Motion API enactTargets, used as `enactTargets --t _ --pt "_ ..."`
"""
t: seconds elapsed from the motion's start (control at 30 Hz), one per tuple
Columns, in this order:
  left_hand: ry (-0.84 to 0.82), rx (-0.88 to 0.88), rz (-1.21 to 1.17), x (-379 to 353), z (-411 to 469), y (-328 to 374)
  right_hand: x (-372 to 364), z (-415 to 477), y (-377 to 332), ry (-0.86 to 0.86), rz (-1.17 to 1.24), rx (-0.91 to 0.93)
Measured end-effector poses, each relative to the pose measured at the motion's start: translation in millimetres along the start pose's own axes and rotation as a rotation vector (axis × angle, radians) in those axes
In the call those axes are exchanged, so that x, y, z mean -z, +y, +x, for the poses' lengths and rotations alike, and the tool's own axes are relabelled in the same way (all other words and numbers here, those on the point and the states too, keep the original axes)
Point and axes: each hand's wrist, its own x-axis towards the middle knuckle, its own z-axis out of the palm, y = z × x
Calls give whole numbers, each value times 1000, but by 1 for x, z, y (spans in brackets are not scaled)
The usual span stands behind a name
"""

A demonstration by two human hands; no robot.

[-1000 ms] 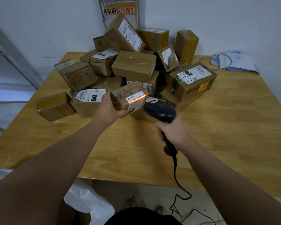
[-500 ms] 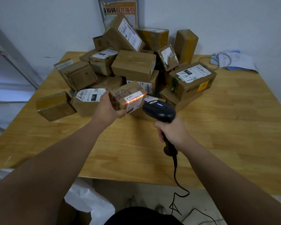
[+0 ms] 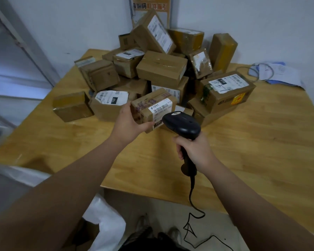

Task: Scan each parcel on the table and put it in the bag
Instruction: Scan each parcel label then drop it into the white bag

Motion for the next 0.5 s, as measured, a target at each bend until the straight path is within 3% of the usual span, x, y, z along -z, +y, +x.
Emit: enactTargets --t 0.23,0.5 --pt "147 185 -175 14 -73 -38 -42 -6 27 -137 68 -2" --pt "276 360 -286 70 -159 -105 -129 -45 52 -335 -15 -116"
